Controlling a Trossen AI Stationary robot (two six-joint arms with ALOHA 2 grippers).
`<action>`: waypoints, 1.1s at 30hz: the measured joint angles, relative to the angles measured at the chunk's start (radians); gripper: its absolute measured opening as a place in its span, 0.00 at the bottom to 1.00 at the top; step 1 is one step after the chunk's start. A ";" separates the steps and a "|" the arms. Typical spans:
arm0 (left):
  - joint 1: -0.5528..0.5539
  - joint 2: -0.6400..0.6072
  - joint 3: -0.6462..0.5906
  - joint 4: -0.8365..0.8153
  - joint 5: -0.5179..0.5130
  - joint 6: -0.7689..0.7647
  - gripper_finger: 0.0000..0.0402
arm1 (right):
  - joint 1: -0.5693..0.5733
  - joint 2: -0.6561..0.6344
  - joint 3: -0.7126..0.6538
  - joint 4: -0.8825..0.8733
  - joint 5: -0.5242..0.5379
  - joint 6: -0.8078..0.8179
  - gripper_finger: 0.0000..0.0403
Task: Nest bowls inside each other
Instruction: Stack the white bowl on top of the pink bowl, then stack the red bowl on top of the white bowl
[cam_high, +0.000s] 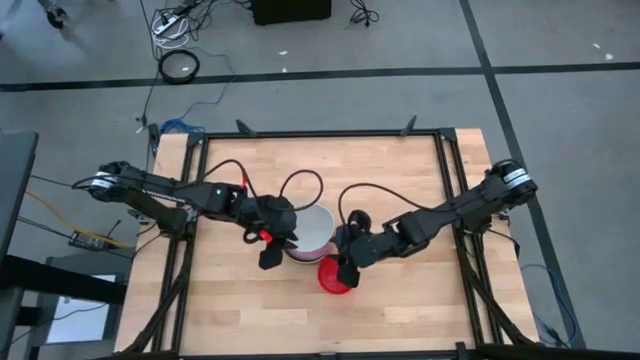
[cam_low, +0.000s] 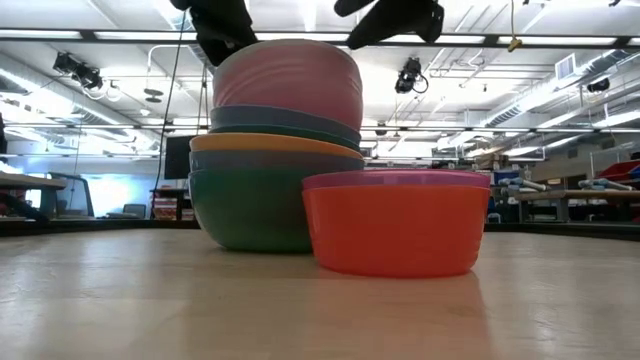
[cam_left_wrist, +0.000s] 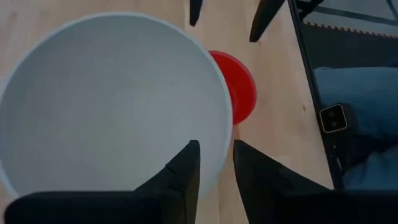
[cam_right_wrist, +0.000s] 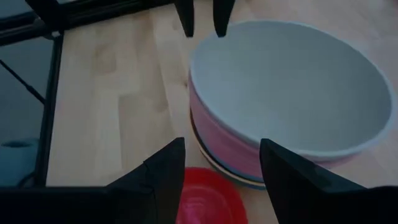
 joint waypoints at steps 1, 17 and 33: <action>-0.003 0.000 0.000 -0.002 0.000 -0.001 0.26 | 0.000 0.002 0.000 0.003 0.000 0.000 0.48; -0.017 0.000 0.000 0.000 -0.025 -0.024 0.26 | -0.055 0.046 0.001 0.103 0.064 -0.066 0.46; -0.017 0.000 0.000 -0.005 -0.028 -0.023 0.26 | -0.057 0.098 0.001 0.108 0.035 -0.029 0.42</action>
